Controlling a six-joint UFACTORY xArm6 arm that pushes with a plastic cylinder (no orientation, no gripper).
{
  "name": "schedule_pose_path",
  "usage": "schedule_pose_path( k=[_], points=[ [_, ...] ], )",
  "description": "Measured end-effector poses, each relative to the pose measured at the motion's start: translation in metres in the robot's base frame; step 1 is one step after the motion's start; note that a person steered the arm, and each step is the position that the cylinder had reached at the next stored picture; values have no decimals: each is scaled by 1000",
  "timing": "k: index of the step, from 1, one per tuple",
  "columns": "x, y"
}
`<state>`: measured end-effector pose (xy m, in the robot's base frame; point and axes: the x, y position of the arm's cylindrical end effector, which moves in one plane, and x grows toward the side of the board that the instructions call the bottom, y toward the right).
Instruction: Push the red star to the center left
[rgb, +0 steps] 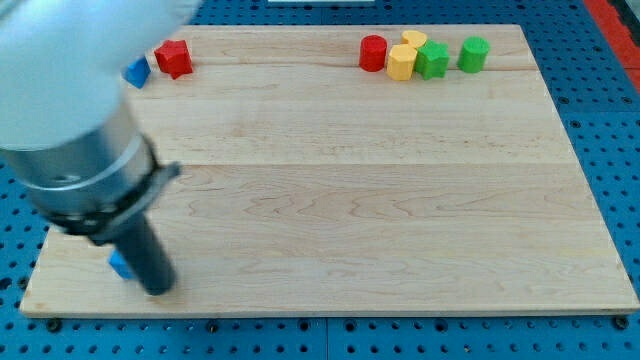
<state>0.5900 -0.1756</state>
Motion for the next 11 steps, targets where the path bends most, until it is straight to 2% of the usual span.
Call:
schedule_pose_path(
  k=[1,2,4,5,6,7,8,9,11],
  points=[
    [-27,-7],
    [-71,70],
    [-286,61],
    [-356,25],
    [-381,-7],
    [-376,-37],
    [-320,-23],
    [-294,-22],
    [-295,19]
  ],
)
